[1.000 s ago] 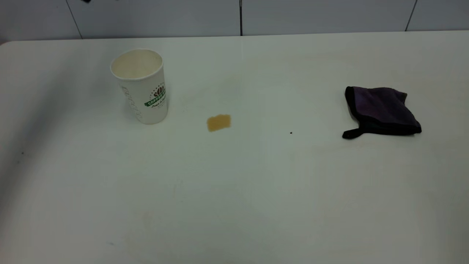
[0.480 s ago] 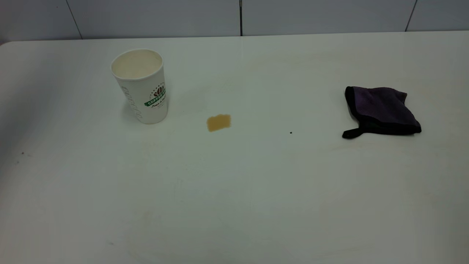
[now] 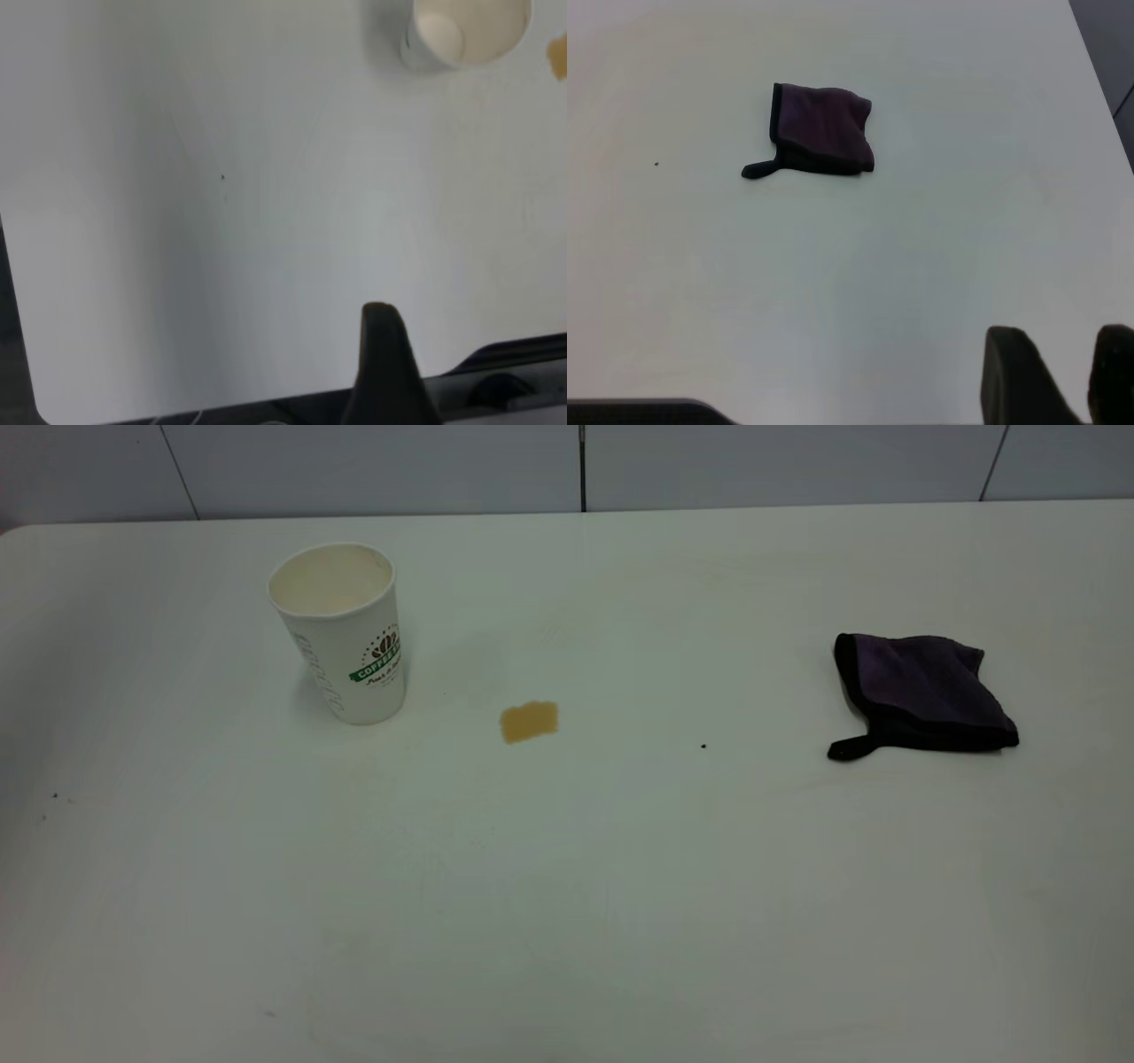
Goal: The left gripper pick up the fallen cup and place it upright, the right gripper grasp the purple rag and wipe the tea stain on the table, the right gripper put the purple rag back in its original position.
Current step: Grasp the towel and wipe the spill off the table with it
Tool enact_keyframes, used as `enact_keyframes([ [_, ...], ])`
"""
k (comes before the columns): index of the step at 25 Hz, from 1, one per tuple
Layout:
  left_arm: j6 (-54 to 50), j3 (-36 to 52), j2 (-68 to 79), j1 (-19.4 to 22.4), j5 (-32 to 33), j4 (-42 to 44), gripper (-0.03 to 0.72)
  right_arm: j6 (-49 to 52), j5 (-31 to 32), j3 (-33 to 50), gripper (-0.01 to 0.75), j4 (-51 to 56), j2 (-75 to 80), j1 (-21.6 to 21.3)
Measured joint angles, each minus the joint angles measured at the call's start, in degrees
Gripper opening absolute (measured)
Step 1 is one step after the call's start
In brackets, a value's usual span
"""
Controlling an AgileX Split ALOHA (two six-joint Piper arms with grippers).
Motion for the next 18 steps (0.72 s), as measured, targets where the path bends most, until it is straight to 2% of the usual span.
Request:
enact_keyframes([
  [6,-5.6,16.6,-11.8,0.0,0.0,0.1,0.492,0.0,0.0,0.0,0.239,0.0,0.0,0.0],
  [18,-6.1,37.3,-39.0,0.0,0.0,2.3,0.473,0.0,0.0,0.0,0.239,0.0,0.0,0.0],
])
